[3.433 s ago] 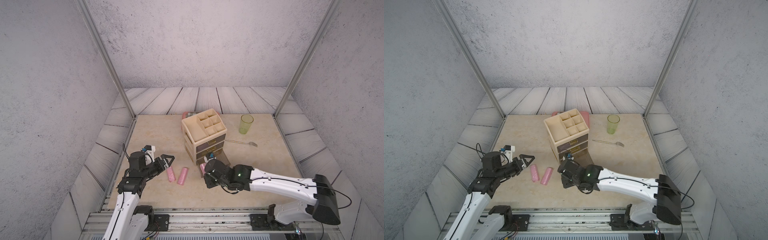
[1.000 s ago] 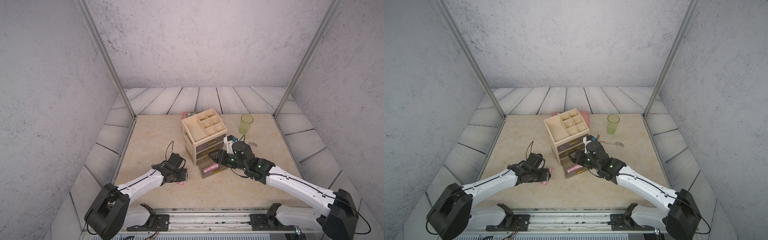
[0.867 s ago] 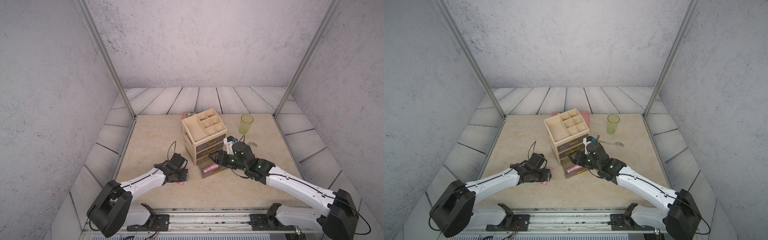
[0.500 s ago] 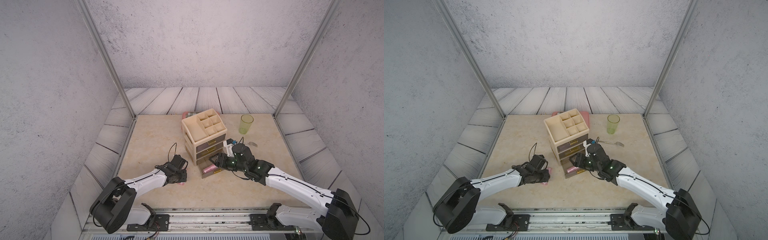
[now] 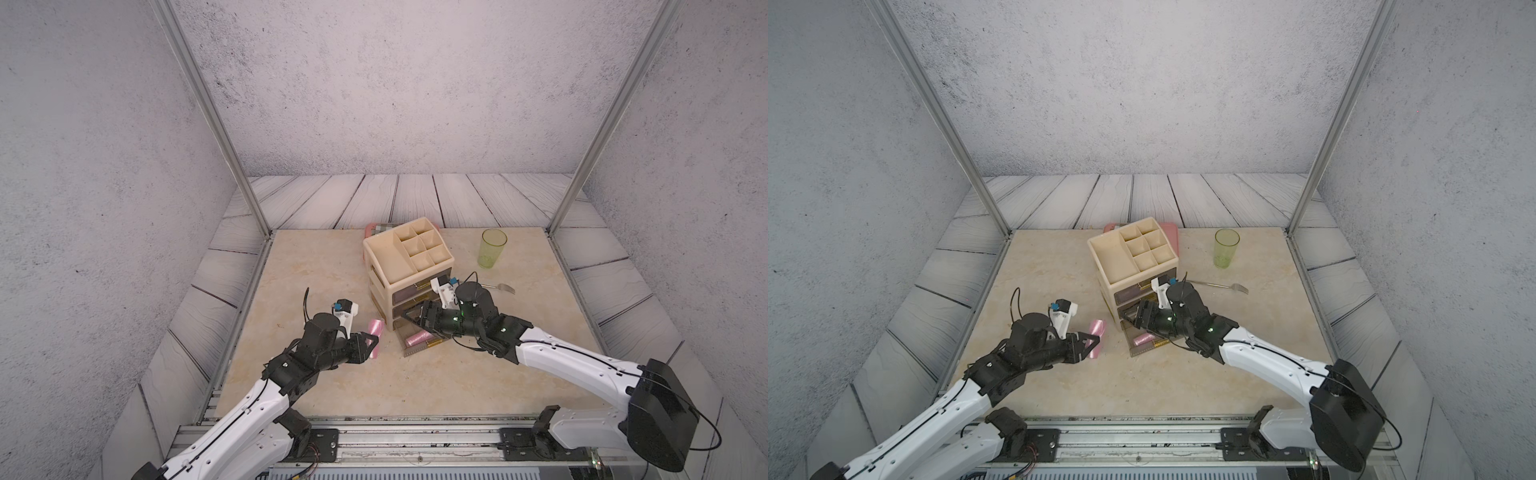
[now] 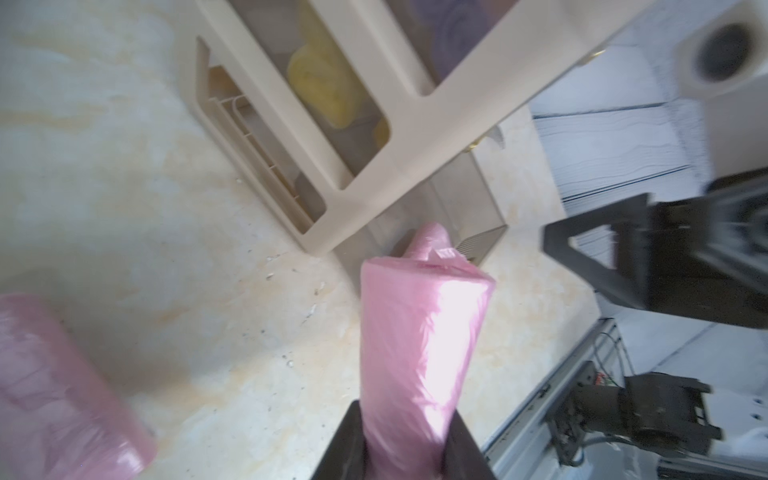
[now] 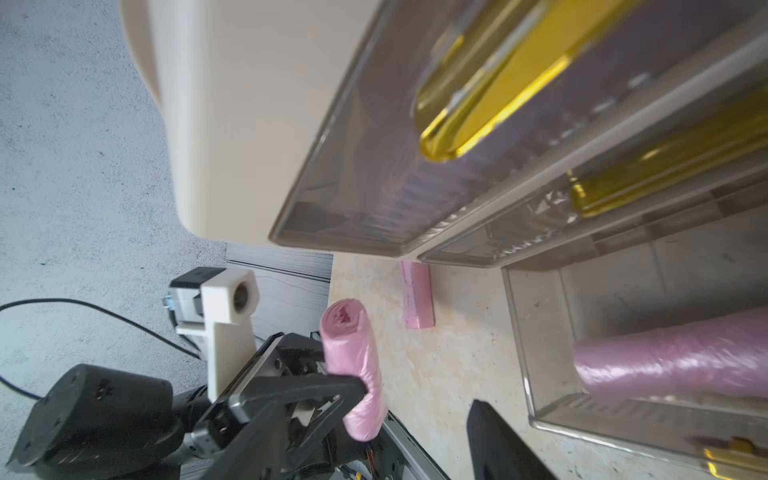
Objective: Sort the rolls of trash bags by color and place them into the drawer
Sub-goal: Pick up the roll of trash bags from the center of the board.
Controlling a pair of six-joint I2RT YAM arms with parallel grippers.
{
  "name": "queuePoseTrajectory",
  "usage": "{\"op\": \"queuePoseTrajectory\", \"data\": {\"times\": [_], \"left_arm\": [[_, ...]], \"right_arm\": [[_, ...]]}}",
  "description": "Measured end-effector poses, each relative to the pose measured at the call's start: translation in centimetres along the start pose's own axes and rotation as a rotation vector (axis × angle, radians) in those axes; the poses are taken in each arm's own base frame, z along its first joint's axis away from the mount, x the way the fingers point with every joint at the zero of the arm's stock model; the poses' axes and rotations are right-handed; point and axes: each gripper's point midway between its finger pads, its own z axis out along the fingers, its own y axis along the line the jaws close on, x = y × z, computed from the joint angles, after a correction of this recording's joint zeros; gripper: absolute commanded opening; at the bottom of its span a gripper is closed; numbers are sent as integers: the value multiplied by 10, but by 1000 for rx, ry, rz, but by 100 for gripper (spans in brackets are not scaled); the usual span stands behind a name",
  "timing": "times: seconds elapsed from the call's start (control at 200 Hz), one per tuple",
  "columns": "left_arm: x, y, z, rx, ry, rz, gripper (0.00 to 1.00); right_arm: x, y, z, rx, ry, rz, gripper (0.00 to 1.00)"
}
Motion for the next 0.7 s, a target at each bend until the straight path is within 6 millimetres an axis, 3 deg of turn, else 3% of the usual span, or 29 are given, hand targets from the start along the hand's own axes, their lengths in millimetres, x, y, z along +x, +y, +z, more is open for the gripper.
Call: {"op": "queuePoseTrajectory", "data": {"times": [0.315, 0.58, 0.701], "left_arm": [[-4, -37, -1, 170, 77, -99, 27], [-24, -66, -14, 299, 48, -156, 28], [-25, -71, -15, 322, 59, -183, 29]], "right_arm": [[9, 50, 9, -120, 38, -51, 73], [10, 39, 9, -65, 37, -58, 67], [9, 44, 8, -77, 34, -76, 60]]}}
